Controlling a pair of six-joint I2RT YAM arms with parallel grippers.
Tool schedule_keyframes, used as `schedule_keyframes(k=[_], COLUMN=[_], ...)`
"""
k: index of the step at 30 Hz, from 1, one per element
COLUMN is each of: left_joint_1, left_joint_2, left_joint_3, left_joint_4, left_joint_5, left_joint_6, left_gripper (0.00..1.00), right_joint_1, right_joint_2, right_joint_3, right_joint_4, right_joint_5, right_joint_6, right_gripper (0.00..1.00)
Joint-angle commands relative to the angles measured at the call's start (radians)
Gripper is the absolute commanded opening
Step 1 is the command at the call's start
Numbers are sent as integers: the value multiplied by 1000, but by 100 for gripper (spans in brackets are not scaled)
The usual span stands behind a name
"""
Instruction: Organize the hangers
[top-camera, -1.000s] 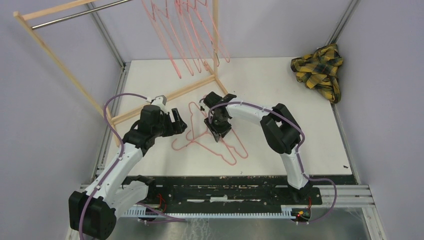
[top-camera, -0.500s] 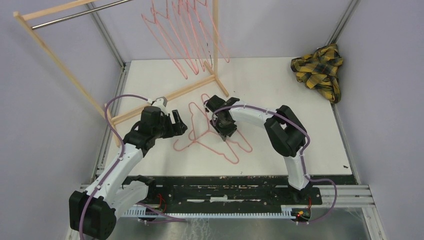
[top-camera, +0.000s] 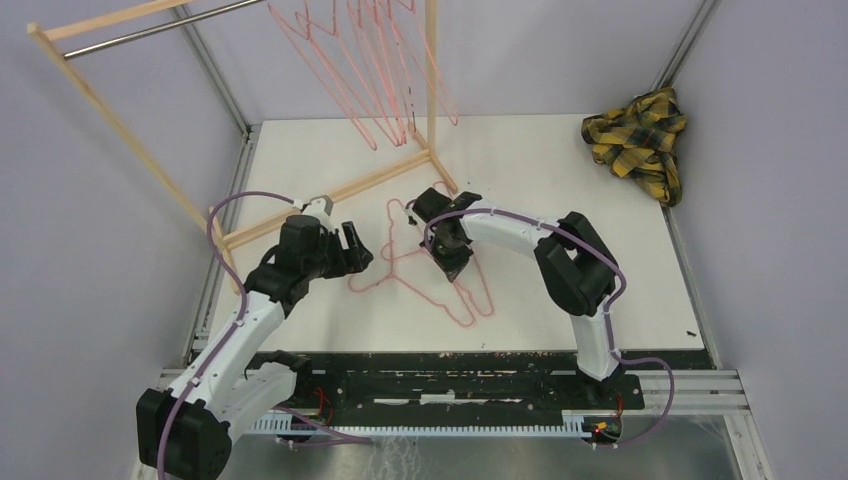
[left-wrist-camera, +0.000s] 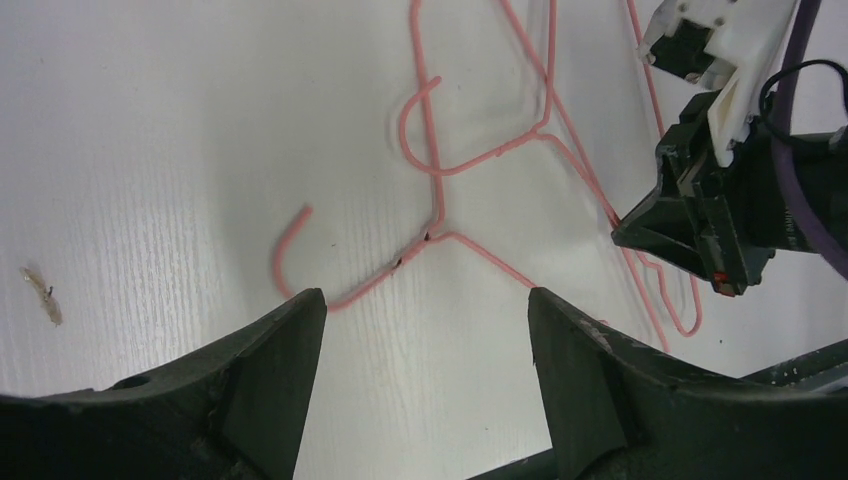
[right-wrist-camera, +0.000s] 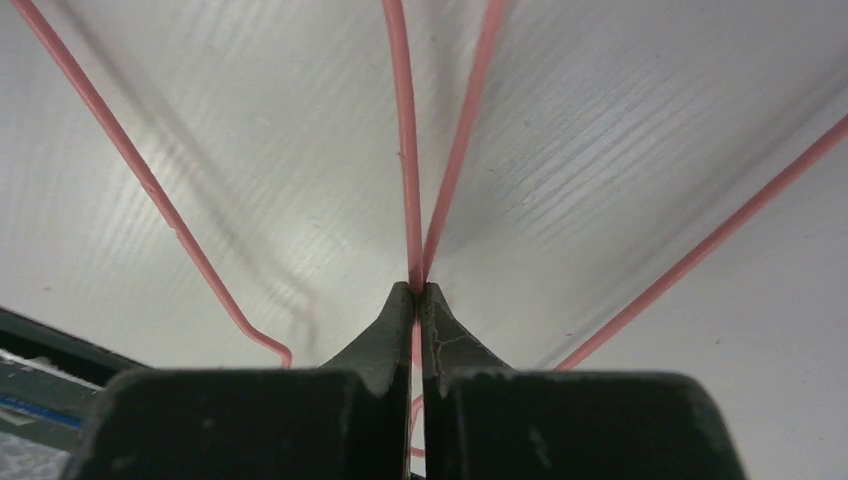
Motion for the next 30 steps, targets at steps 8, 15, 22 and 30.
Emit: schedule_keyframes(k=[8,15,22,30], left_joint_1=[3,1,-2,-14], left_joint_2=[-71,-112,-129,-113], left_joint_3=[-27,-104,-229,-221], left_joint_4=[126,343,522,461], left_joint_5=[207,383,441,356], left_joint_6=[-5,-61,-149,-113], left_gripper=[75,83,88,89], right_joint_1=[-3,-27,-37,-34], right_joint_2=[-75,-31,89,178], right_joint_3=[279,297,397,529], right_joint_4=[-135,12,286,436], right_joint_5=[-241,-430,-633,-669], right_joint_6=[55,236,567,779], right_gripper=[3,2,1,1])
